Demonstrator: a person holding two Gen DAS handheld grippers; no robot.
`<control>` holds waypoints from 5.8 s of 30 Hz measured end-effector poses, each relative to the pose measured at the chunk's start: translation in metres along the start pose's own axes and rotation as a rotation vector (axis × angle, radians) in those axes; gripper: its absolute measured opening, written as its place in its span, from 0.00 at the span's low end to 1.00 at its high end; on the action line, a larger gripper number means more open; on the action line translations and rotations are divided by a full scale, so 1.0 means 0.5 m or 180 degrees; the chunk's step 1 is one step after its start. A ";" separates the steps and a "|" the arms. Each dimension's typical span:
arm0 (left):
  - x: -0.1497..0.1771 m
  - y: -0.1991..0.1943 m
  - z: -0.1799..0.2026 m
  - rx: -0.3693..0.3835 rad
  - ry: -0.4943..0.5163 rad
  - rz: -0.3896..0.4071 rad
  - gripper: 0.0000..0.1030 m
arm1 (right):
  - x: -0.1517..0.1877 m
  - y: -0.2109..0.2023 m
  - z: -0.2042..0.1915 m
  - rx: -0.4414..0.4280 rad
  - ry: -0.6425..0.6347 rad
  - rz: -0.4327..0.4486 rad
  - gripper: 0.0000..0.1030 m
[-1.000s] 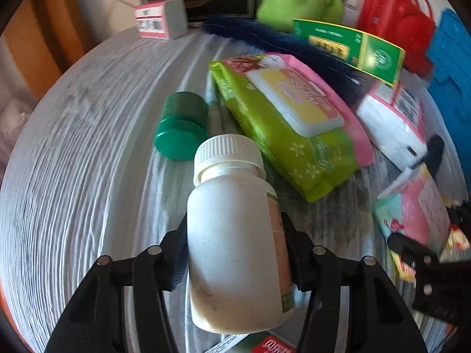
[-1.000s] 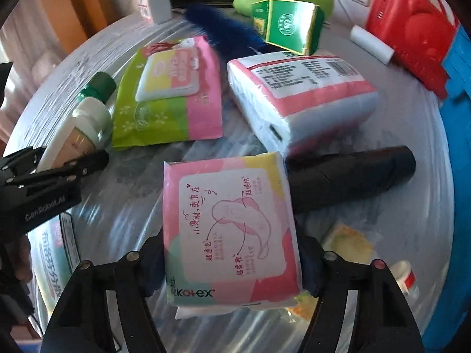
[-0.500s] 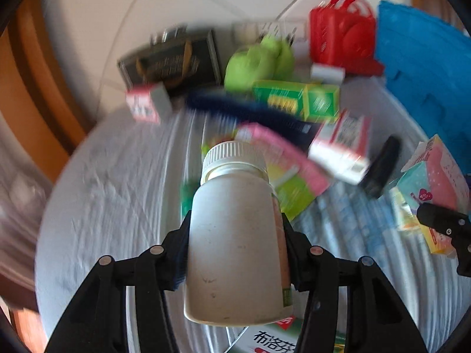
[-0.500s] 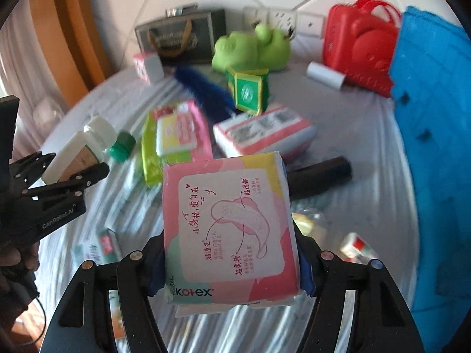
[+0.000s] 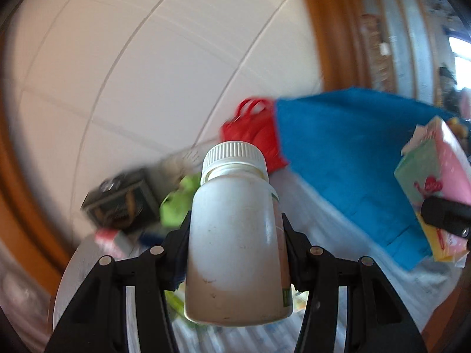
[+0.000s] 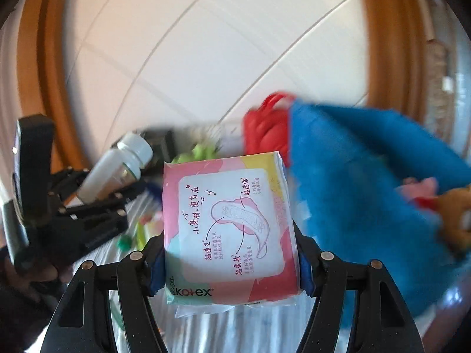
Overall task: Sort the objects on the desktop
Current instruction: 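Carry the pill bottle and pad pack with both tools over the crate, then open both tools to drop the bottle and pad pack into the crate, then move both tools back toward the table items, then grasp the green jar with the left tool while the right tool grasps the pink-and-white tissue pack, then lift and carry the green jar and tissue pack with both tools to the crate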
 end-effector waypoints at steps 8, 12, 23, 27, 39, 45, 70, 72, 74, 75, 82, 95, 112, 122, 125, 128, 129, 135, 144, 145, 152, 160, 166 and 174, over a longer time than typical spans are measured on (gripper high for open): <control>-0.101 -0.025 0.237 0.0438 0.0245 0.0252 0.50 | -0.011 -0.171 0.180 0.0560 0.0264 0.0327 0.66; -0.147 -0.017 0.340 0.0594 0.0259 0.0326 0.50 | -0.004 -0.235 0.299 0.0758 0.0423 0.0404 0.66; -0.218 0.021 0.568 0.0735 0.0393 0.0349 0.50 | 0.025 -0.250 0.563 0.1027 0.0753 0.0307 0.66; -0.247 0.033 0.618 0.0751 0.0365 0.0362 0.52 | 0.017 -0.216 0.617 0.1172 0.0742 0.0245 0.70; -0.262 0.023 0.601 0.0480 0.0139 0.0466 0.84 | 0.000 -0.194 0.674 0.1477 0.0713 0.0220 0.91; -0.235 0.013 0.596 0.0465 0.0121 0.0433 0.84 | -0.001 -0.211 0.675 0.1635 0.0654 0.0252 0.92; -0.122 -0.057 0.339 0.0070 -0.0347 0.0418 0.84 | -0.057 -0.196 0.480 0.1070 0.0396 0.0527 0.98; -0.100 -0.056 0.271 -0.0035 -0.0433 0.0366 0.84 | -0.074 -0.176 0.435 0.0962 0.0338 0.0544 0.98; -0.083 -0.052 0.217 -0.0128 -0.0467 0.0297 0.84 | -0.093 -0.151 0.387 0.0814 0.0278 0.0557 0.98; -0.075 -0.051 0.185 -0.0177 -0.0478 0.0274 0.84 | -0.103 -0.137 0.361 0.0750 0.0247 0.0553 0.98; -0.014 -0.040 -0.043 -0.0610 -0.0496 0.0040 0.84 | -0.149 -0.047 0.183 0.0436 0.0036 0.0502 0.99; 0.094 0.040 -0.266 -0.0966 -0.0577 -0.0231 0.84 | -0.097 0.174 0.002 0.0041 0.0038 0.0027 0.99; 0.239 0.204 -0.399 -0.1132 -0.1059 -0.0825 0.84 | -0.009 0.528 -0.128 -0.0648 -0.0121 -0.0832 0.99; 0.362 0.266 -0.506 -0.1151 -0.1139 -0.1261 0.84 | 0.029 0.624 -0.169 -0.0798 -0.0141 -0.1106 0.99; 0.393 0.293 -0.503 -0.1088 -0.1160 -0.1361 0.84 | 0.037 0.639 -0.169 -0.0778 -0.0135 -0.1161 0.99; 0.415 0.319 -0.503 -0.1077 -0.1136 -0.1437 0.84 | 0.053 0.655 -0.176 -0.0751 -0.0143 -0.1255 0.99; 0.421 0.326 -0.506 -0.1077 -0.1153 -0.1459 0.84 | 0.058 0.659 -0.177 -0.0708 -0.0131 -0.1265 0.99; 0.444 0.361 -0.525 -0.1032 -0.1290 -0.1559 0.63 | 0.083 0.691 -0.180 -0.0563 0.0232 -0.1354 0.99; 0.446 0.370 -0.529 -0.0882 -0.1276 -0.1517 0.56 | 0.135 0.777 -0.197 -0.0542 0.0914 -0.1914 0.99; 0.447 0.370 -0.530 -0.0872 -0.1285 -0.1516 0.56 | 0.135 0.783 -0.201 -0.0486 0.0876 -0.1911 0.99; 0.447 0.373 -0.530 -0.0830 -0.1318 -0.1531 0.56 | 0.144 0.829 -0.228 -0.0311 0.0471 -0.1961 1.00; 0.451 0.364 -0.528 -0.0788 -0.1324 -0.1574 0.39 | 0.150 0.791 -0.221 -0.0584 -0.0102 -0.1886 0.90; 0.453 0.349 -0.525 -0.0774 -0.1367 -0.1575 0.39 | 0.172 0.750 -0.213 -0.0728 -0.0174 -0.1864 0.88; 0.411 0.320 -0.508 -0.0767 -0.1285 -0.1433 0.39 | 0.130 0.689 -0.229 -0.0780 -0.0392 -0.1622 0.88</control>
Point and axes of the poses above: each gripper's, at about its wrist camera, not at the fingertips, and y roughly the way its jaws point, z to its right, x to its underside, the point moved 6 cm from there along y, roughly the way its jaws point, and after that the axes turned 15 degrees about -y, right-handed, at the moved point
